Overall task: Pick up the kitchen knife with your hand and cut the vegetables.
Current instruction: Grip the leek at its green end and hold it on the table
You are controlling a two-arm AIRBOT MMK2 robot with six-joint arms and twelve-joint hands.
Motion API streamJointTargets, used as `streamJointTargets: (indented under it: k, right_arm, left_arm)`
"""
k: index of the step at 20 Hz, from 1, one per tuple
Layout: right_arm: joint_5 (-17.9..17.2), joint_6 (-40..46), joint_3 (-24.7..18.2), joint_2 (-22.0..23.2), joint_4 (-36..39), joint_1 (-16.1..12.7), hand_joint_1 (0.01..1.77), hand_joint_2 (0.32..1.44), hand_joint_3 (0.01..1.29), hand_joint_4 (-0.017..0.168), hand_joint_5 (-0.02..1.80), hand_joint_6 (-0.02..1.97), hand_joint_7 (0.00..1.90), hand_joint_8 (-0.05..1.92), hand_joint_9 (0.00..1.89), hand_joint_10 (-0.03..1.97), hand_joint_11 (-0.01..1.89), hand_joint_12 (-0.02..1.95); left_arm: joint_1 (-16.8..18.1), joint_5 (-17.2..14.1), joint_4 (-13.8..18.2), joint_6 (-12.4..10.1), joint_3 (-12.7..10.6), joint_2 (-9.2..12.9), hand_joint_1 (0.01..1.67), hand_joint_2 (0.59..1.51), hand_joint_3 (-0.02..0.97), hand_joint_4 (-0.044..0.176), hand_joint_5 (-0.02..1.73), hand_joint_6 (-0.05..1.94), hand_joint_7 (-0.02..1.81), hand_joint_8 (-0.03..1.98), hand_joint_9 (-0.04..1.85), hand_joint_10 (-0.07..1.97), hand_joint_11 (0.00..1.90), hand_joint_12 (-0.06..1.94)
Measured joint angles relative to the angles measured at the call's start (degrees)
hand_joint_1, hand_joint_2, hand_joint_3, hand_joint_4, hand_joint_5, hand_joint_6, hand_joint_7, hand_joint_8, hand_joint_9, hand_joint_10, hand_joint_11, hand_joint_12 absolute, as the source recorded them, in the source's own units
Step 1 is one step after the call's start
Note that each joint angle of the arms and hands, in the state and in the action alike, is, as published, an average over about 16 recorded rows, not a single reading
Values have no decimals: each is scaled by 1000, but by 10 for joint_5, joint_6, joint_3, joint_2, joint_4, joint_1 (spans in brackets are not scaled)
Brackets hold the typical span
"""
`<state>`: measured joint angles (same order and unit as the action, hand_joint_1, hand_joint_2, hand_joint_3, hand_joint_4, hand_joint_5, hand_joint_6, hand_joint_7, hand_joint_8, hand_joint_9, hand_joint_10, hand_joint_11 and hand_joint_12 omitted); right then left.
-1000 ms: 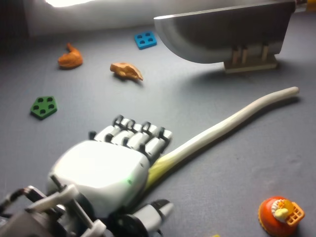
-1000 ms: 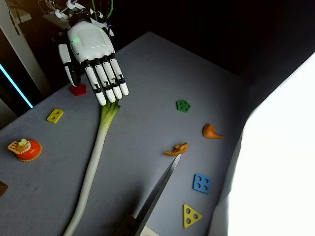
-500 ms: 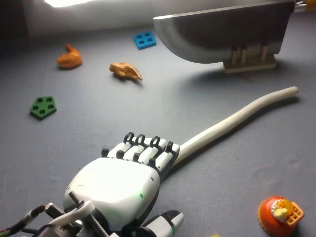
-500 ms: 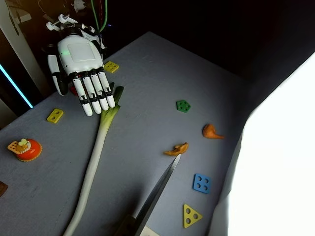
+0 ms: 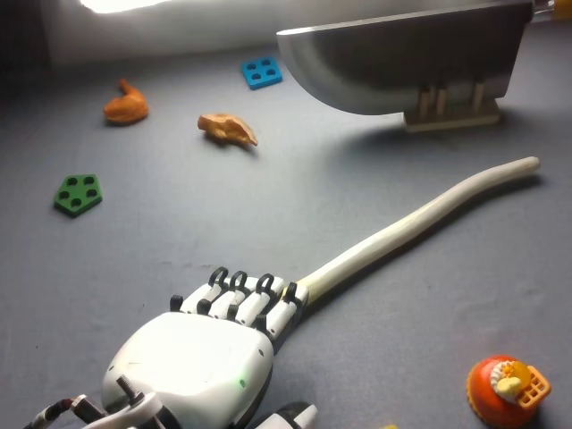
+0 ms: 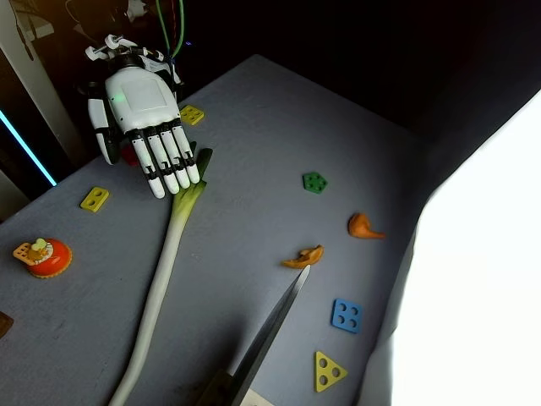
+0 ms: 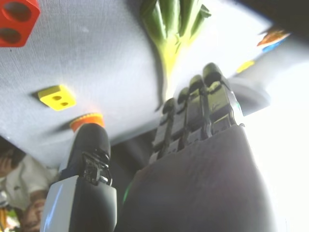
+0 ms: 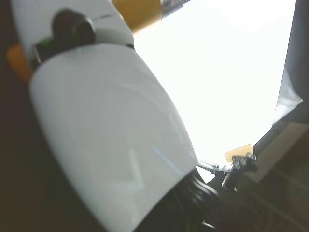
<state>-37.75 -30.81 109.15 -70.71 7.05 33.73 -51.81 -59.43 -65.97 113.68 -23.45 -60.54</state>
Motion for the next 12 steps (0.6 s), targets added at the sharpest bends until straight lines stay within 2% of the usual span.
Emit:
streamJointTargets:
  k: [3, 12]
  right_arm:
    - [-3, 11, 30, -28, 14, -4, 1207, 963, 17, 66, 21, 20, 13, 17, 21, 16, 21, 0]
    - [-6, 18, 89, -84, 30, -12, 1131, 984, 17, 37, 21, 21, 13, 16, 21, 16, 21, 0]
  left_arm:
    - [-4, -3, 0, 0, -5, -7, 372, 1388, 10, 1, 21, -3, 21, -7, 43, 10, 16, 195]
    - [-5, -11, 0, -1, -25, -35, 509, 1392, 10, 2, 37, -3, 23, -7, 36, 10, 19, 160]
